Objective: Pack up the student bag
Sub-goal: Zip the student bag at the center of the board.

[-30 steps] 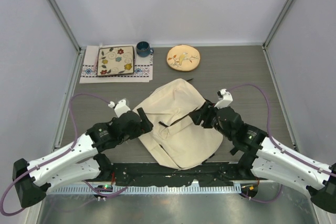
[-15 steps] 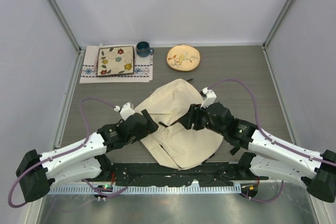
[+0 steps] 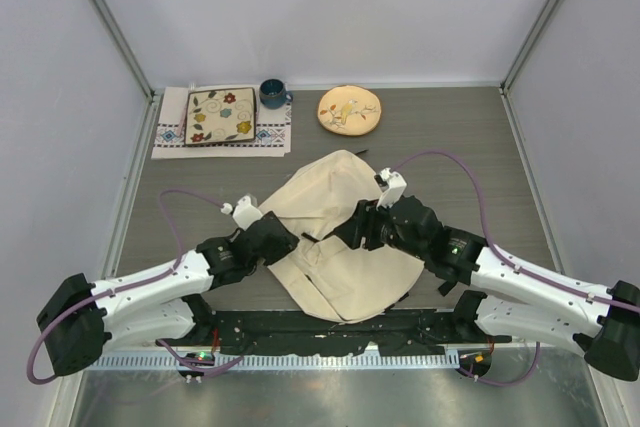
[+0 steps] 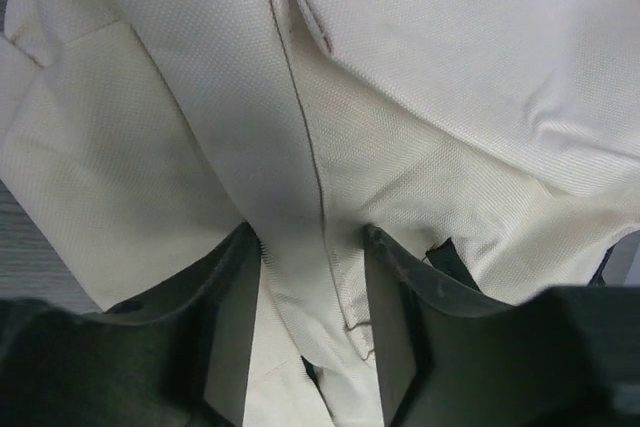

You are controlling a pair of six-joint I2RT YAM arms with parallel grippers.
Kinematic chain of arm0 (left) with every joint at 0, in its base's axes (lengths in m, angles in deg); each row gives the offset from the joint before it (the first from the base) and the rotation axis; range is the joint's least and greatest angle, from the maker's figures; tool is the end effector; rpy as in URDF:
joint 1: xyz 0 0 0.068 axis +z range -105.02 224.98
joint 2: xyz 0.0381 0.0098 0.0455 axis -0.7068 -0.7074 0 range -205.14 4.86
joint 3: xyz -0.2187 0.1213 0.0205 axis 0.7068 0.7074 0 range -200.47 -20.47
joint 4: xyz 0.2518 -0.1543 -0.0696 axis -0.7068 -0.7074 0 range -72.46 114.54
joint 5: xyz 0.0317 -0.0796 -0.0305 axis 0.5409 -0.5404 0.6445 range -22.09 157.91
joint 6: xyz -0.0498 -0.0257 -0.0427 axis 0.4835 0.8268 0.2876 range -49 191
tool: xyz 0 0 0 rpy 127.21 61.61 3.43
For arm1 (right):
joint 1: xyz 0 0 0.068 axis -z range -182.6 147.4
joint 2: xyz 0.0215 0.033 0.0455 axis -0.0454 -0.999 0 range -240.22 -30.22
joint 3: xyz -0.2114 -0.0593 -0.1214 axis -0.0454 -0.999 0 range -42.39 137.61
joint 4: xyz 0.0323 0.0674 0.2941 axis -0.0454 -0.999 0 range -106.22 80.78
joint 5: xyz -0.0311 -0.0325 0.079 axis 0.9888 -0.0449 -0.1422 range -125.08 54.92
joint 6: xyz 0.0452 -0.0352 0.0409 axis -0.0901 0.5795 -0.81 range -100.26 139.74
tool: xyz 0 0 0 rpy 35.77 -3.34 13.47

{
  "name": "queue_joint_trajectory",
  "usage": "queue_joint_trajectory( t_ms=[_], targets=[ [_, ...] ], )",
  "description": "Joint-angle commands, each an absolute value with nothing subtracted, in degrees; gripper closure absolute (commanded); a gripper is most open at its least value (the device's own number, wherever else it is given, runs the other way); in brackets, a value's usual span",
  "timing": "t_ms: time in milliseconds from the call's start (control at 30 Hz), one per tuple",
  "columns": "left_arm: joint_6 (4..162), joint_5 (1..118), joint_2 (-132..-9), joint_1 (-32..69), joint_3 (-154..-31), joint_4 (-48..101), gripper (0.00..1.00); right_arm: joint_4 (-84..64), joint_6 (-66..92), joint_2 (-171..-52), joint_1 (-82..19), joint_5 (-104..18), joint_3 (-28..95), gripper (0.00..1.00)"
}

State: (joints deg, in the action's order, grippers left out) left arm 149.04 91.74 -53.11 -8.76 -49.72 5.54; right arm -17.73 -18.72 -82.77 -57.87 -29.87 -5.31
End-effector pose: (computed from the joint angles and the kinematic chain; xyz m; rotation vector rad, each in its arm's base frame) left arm 0.1725 -0.1958 0.1378 -0.6965 2.3039 -0.6396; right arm 0.1685 0.2339 0.2324 -0.2478 2.1058 0.9387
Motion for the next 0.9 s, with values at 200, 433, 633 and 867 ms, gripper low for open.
queue_joint_trajectory(
  t_ms=[200,433,633,867],
  targets=[
    [147.55,98.14,-51.39,-7.85,-49.91,8.81,0.82,-14.41,-17.97,-84.18,-58.85,-29.99,-3.89,0.45],
    [141.85,98.5,-49.54,-6.53,-53.76,4.24,1.0,-15.98,-14.72,-88.13,-61.22,-28.42,0.48,0.45],
    [130.08,94.99,-50.24,-4.68,-60.63,-2.88,1.0,-22.04,-4.1,-99.01,-70.0,-17.25,10.95,0.45],
    [124.35,90.15,-50.6,-1.34,-64.23,-5.25,1.0,-21.09,-1.53,-107.2,-71.95,-13.38,15.53,0.46]
  ],
)
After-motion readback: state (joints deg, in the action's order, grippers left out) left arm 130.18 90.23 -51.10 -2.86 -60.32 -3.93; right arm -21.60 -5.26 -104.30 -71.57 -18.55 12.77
